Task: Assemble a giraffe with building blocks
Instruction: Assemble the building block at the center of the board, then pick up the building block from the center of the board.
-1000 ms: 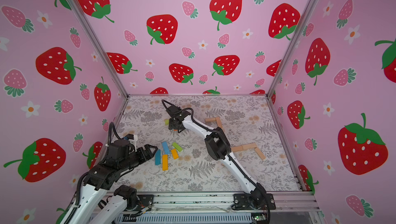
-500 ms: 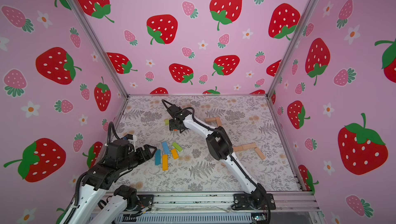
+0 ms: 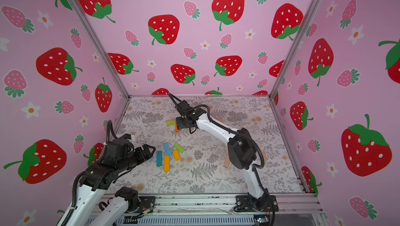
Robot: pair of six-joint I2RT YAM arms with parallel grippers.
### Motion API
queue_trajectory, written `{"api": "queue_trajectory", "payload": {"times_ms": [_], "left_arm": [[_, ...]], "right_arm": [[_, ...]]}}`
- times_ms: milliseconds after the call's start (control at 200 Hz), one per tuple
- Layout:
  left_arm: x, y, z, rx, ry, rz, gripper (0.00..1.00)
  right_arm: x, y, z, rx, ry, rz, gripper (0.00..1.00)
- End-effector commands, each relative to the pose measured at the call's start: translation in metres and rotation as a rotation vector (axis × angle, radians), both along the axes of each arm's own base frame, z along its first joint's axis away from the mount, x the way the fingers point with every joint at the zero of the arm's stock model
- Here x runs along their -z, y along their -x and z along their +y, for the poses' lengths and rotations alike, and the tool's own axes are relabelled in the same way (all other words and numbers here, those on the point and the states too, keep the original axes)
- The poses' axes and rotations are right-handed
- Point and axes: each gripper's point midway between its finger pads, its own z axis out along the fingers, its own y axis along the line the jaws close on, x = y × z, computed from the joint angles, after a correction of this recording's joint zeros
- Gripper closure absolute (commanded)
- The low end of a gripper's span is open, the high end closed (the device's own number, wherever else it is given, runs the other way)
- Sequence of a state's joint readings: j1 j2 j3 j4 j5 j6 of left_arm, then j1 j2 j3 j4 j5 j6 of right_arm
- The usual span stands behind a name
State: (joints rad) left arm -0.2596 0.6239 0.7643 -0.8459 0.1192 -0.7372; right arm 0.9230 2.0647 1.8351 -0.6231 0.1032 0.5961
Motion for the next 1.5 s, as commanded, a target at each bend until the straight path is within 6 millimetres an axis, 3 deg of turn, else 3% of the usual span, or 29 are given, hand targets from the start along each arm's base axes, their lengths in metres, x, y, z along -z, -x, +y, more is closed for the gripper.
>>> {"api": "queue_trajectory", "payload": {"times_ms": [0, 270, 545, 966, 1496], "left_arm": [[-0.005, 0.001, 0.005, -0.032, -0.005, 0.022, 0.13], [0.033, -0.001, -0.004, -0.042, -0.022, 0.213, 0.24], [0.057, -0.028, -0.026, -0.011, -0.059, 0.284, 0.25], [0.092, -0.081, -0.038, 0.036, -0.175, 0.364, 0.22], [0.141, -0.105, -0.050, 0.082, -0.209, 0.453, 0.29]], "right_arm": [[0.010, 0.016, -0.015, -0.038, 0.043, -0.006, 0.29], [0.031, 0.059, -0.051, -0.082, 0.078, 0.014, 0.31], [0.056, 0.095, -0.049, -0.178, 0.119, 0.041, 0.32], [0.056, 0.101, -0.047, -0.179, 0.113, 0.041, 0.28], [0.058, 0.105, -0.057, -0.158, 0.119, 0.053, 0.29]]}}
